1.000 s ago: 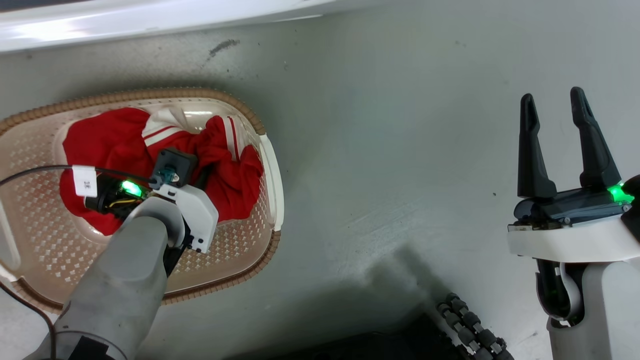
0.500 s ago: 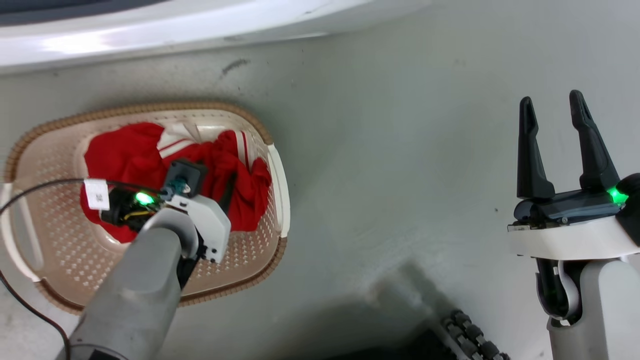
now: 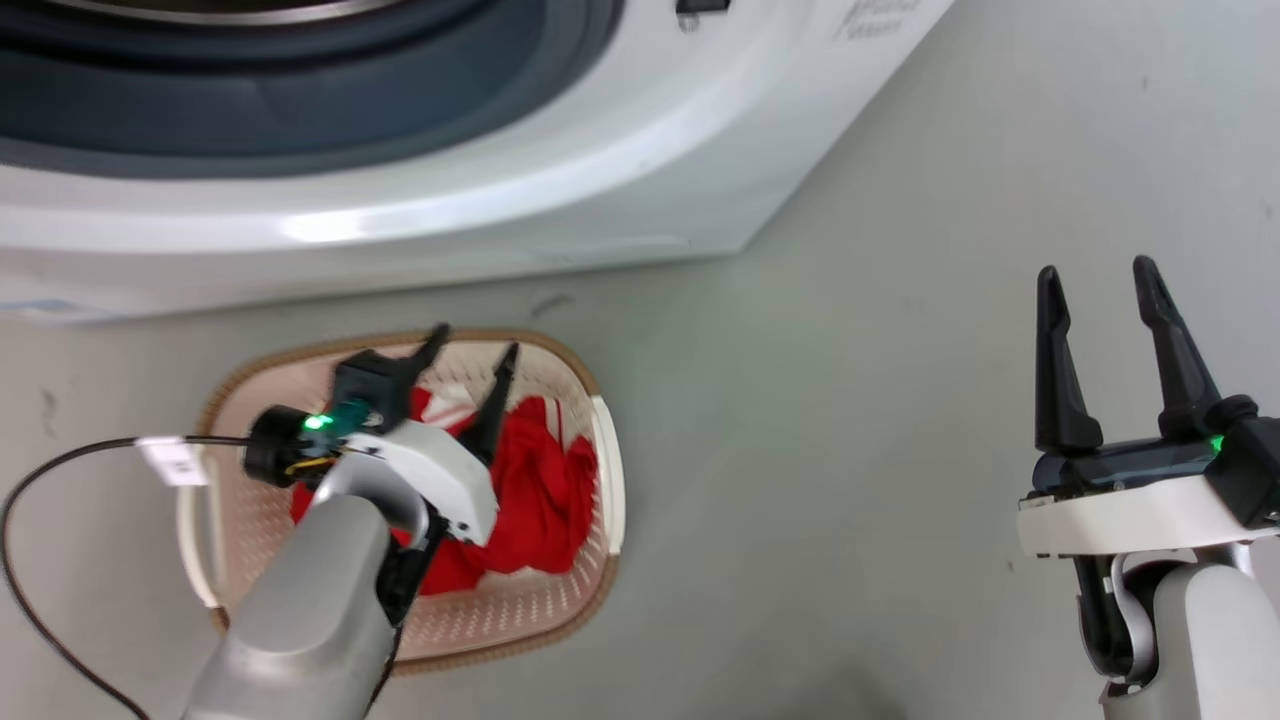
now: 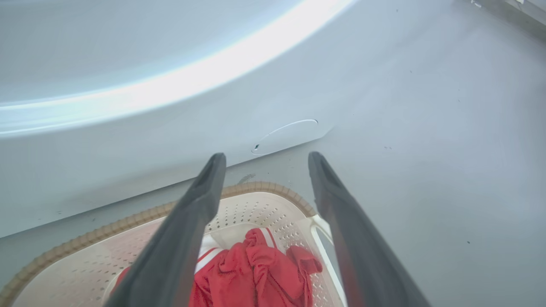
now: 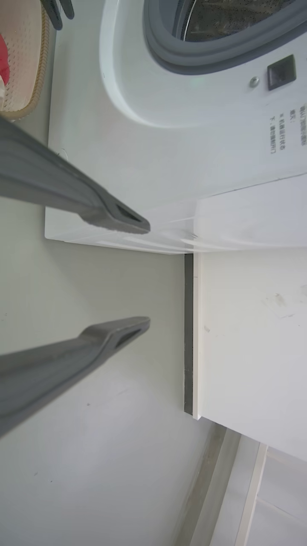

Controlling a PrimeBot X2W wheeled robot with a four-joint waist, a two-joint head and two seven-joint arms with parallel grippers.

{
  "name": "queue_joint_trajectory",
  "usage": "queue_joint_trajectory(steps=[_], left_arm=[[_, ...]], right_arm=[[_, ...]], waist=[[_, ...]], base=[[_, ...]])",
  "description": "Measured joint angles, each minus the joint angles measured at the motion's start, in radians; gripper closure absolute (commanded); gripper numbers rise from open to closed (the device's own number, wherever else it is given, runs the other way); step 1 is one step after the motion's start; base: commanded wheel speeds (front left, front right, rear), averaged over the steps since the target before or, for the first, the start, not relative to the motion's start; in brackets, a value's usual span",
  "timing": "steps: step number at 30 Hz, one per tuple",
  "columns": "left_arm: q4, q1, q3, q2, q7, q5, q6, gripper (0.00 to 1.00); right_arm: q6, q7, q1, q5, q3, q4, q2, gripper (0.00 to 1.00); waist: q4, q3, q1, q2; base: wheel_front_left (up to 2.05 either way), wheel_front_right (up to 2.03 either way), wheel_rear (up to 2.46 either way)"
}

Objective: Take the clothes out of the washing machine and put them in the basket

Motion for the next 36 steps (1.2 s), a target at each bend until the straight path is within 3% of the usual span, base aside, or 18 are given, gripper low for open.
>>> queue_joint_trajectory(steps=[11,21,28,36], left_arm=[[-0.326,0.164,0.208,-0.005,0.000,0.069,0.000,0.00],[-0.566,0.393,0.393,-0.085,0.000,0.200,0.026,0.00],[-0.647,0.528,0.470,-0.139,0.000,0.245,0.042,0.00],[-0.666,0.627,0.484,-0.162,0.000,0.317,0.057,0.00]], right_arm=[[0.000,0.000,0.052,-0.018,-0.005,0.032,0.000,0.00],[0.000,0.000,0.124,-0.023,-0.025,0.049,0.000,0.00],[0.000,0.000,0.171,-0.024,-0.019,0.050,0.000,0.00],[0.000,0.000,0.233,-0.011,-0.020,0.055,0.000,0.00]], waist=[[0.069,-0.220,-0.0002,0.0000],[0.125,-0.363,-0.0002,0.0000],[0.145,-0.432,-0.0002,0.0000],[0.141,-0.497,-0.0002,0.0000]], base=[[0.00,0.00,0.00],[0.00,0.00,0.00],[0.00,0.00,0.00],[0.00,0.00,0.00]])
